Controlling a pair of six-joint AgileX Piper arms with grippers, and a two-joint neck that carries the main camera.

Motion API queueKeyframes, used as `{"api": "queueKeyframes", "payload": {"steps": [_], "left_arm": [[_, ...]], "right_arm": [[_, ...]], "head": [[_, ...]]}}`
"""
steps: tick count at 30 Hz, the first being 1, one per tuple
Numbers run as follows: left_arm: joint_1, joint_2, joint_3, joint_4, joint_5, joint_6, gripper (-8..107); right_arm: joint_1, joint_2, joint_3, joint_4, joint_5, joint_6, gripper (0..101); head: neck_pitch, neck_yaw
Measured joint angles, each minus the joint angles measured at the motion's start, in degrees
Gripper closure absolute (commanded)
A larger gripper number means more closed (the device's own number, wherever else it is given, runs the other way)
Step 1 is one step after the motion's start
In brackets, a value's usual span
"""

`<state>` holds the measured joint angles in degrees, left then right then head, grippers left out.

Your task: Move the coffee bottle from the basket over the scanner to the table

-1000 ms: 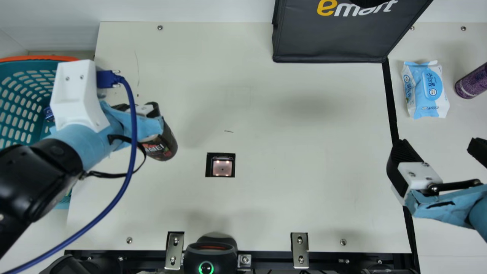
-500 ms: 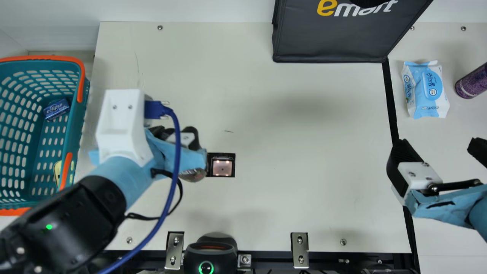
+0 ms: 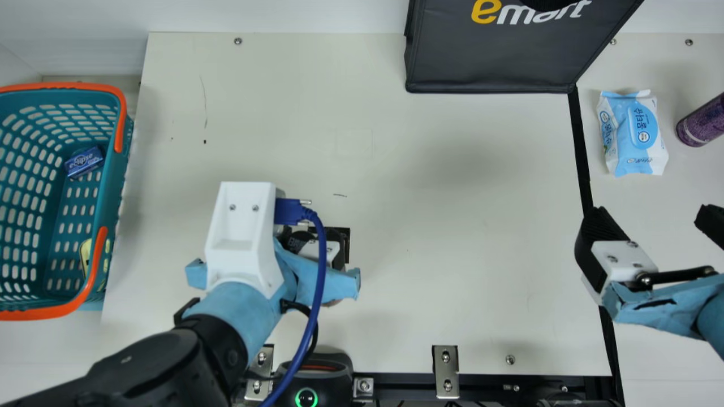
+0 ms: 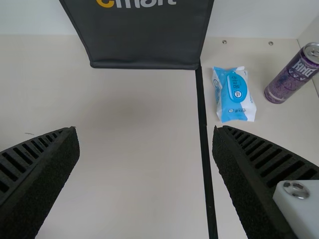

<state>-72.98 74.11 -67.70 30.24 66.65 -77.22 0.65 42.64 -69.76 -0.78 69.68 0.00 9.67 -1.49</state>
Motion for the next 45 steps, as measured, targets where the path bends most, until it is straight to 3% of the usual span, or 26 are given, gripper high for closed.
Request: {"api": "queueKeyframes", "payload": {"steps": [23, 39, 45], "left_arm": [[-3.52, 3.69, 7.64, 11.34, -4.17, -12.07, 107], [-0.01, 6.57, 11.72, 16.02, -9.02, -15.09, 107], [1.18, 7.38, 12.78, 17.33, -11.16, -15.57, 87]], "right_arm": [[0.0, 0.0, 0.0, 0.0, -0.13, 0.0, 6], [0.0, 0.0, 0.0, 0.0, -0.12, 0.0, 6], [0.0, 0.0, 0.0, 0.0, -0.12, 0.0, 6]], "head": [[0.0, -0.09], [-0.09, -0.09], [0.0, 0.0]]}}
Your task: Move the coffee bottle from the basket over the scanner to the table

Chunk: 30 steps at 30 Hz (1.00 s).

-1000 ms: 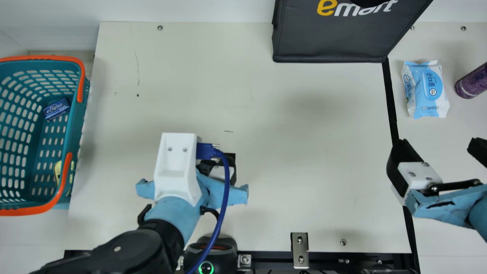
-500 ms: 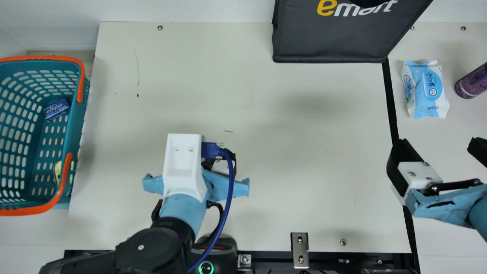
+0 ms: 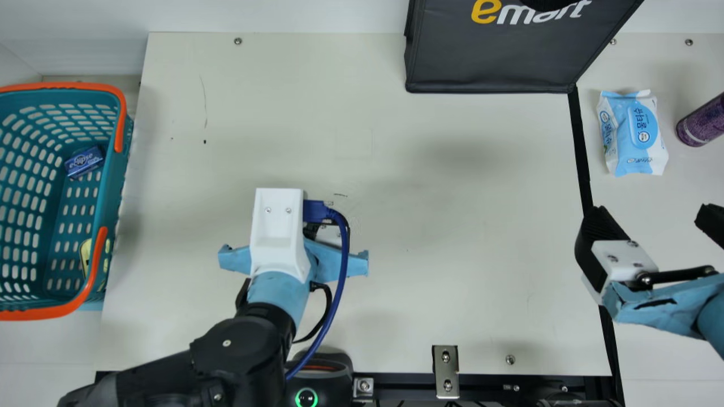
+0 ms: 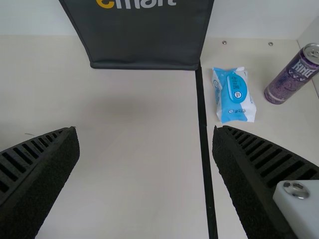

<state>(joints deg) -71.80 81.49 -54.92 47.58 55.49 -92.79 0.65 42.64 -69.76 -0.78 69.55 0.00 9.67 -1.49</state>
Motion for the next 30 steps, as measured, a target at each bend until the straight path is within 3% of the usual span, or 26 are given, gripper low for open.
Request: {"api": "queueKeyframes", "payload": {"steps": [23, 30], "left_arm": [[2.01, -0.69, 0.12, -3.27, -2.69, 2.98, 10], [4.92, -5.63, -1.4, -8.74, -4.33, 8.59, 9]], "right_arm": [[0.0, 0.0, 0.0, 0.0, 0.07, 0.0, 6], [0.0, 0.0, 0.0, 0.0, 0.07, 0.0, 6]], "head": [[0.0, -0.09], [0.0, -0.09]]}}
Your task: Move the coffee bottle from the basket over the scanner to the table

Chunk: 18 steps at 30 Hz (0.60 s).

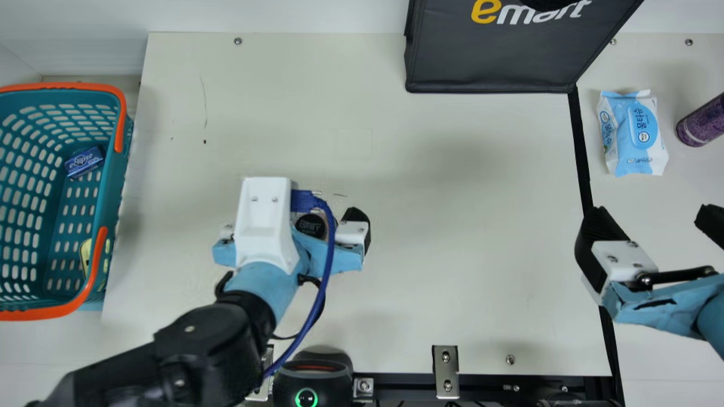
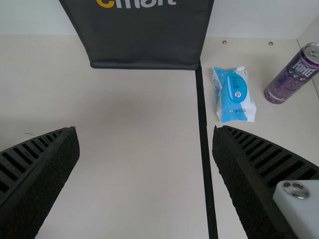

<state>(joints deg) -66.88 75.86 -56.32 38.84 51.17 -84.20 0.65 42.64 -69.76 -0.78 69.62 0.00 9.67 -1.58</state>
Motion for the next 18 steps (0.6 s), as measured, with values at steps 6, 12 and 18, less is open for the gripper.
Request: {"api": "queueKeyframes", "payload": {"steps": [6, 12, 18], "left_arm": [[4.4, -6.11, -1.87, -6.87, 0.28, 7.97, 9], [9.84, -11.8, -4.1, -15.09, 3.06, 18.01, 9], [15.3, -15.88, -5.24, -21.49, 8.34, 27.54, 9]], "right_arm": [[0.0, 0.0, 0.0, 0.0, 0.0, 0.0, 6], [0.0, 0.0, 0.0, 0.0, 0.0, 0.0, 6], [0.0, 0.0, 0.0, 0.0, 0.0, 0.0, 6]], "head": [[0.0, 0.09], [0.0, 0.0], [-0.09, 0.0]]}}
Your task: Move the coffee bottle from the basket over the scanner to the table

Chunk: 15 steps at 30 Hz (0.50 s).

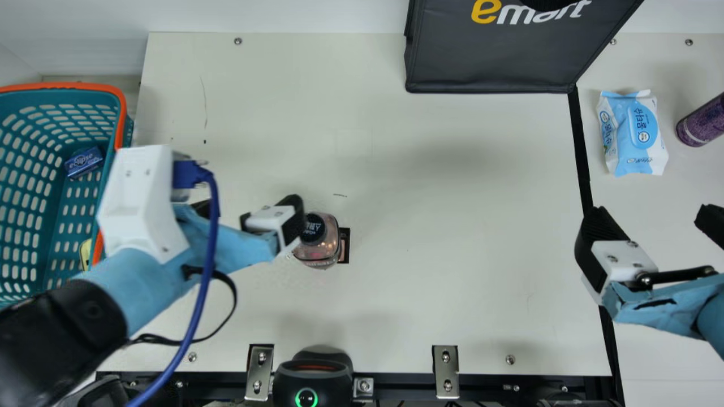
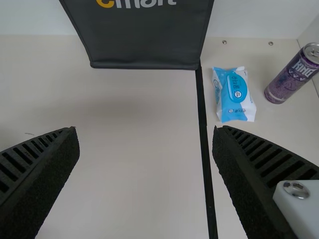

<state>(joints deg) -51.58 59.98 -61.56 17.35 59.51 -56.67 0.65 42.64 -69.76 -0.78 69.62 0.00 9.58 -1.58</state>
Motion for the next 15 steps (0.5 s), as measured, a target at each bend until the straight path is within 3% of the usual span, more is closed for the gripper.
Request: {"api": "queueKeyframes", "payload": {"steps": [15], "left_arm": [[7.96, -4.23, -2.63, -9.08, 9.76, 17.92, 9]], "right_arm": [[0.0, 0.0, 0.0, 0.0, -0.05, 0.0, 6]], "head": [[0.09, 0.09]]}}
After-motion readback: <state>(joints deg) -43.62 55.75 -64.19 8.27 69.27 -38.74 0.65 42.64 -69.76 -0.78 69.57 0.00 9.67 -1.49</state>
